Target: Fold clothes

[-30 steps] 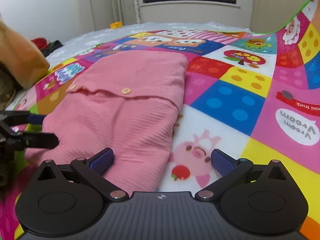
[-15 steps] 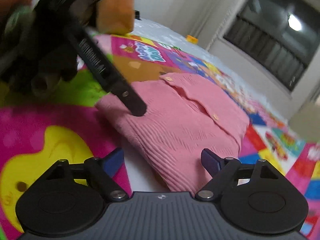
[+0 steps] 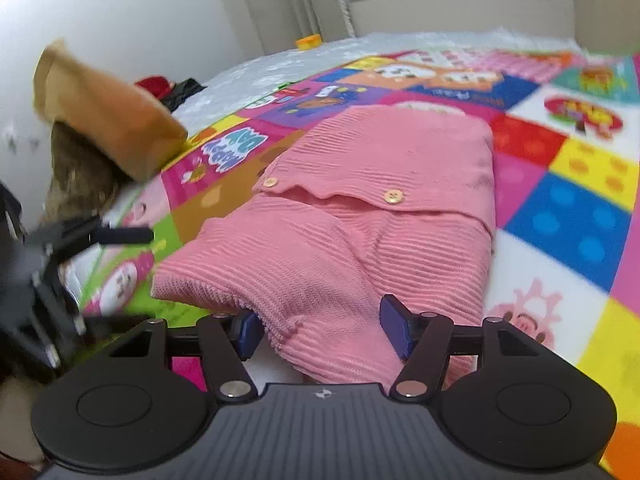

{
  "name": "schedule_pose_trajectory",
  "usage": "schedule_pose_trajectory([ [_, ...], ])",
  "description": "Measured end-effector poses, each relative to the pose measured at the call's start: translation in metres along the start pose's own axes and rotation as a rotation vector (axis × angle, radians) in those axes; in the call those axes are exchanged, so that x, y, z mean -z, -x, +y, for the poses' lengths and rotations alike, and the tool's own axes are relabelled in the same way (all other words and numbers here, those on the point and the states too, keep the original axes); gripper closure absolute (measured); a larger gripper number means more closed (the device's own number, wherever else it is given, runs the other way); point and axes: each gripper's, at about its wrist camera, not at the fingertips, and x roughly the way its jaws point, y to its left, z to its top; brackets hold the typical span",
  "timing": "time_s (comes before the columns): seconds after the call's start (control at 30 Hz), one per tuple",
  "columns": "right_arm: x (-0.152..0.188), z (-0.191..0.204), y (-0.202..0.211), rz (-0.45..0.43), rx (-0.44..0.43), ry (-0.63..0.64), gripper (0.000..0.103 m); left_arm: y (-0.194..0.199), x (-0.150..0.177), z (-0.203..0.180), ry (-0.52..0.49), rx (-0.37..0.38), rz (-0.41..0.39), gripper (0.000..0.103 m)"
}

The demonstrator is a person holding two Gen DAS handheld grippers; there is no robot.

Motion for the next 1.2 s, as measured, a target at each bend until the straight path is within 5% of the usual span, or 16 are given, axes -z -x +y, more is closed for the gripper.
schedule_pose_trajectory([
  [0.13,0.000,0.000,0.002,0.000,-0.004,-0.019,0.041,-0.017,0.001,-0.013,-0.055,-0.023,0.023,0.000],
  [0.2,0.004,0.012,0.005,-0.007,0.033,0.072,0.040,-0.028,-0.002,-0.015,-0.059,-0.044,0.025,0.000],
  [0.33,0.015,0.035,0.015,-0.037,0.100,0.270,0.019,-0.044,-0.016,-0.009,-0.024,-0.083,0.018,0.000],
  [0.7,0.046,0.081,-0.011,-0.130,0.375,0.798,0.019,-0.048,-0.042,0.019,0.162,-0.001,-0.021,0.000],
  [0.73,0.044,0.082,-0.015,-0.133,0.390,0.815,0.027,-0.047,-0.041,0.018,0.163,0.002,-0.021,0.000],
  [0.77,0.040,0.083,-0.019,-0.130,0.406,0.828,0.050,-0.045,-0.039,0.018,0.157,0.006,-0.022,0.000],
  [0.83,0.029,0.077,-0.020,-0.107,0.413,0.811,0.068,-0.037,-0.034,0.019,0.143,0.015,-0.028,0.000],
  [1.0,0.011,0.065,-0.009,-0.058,0.358,0.776,0.076,-0.025,-0.035,0.041,0.236,0.058,-0.072,0.000],
  [1.2,0.029,0.074,0.007,0.067,0.271,0.815,0.080,-0.015,-0.042,0.074,0.395,0.115,-0.132,0.000],
])
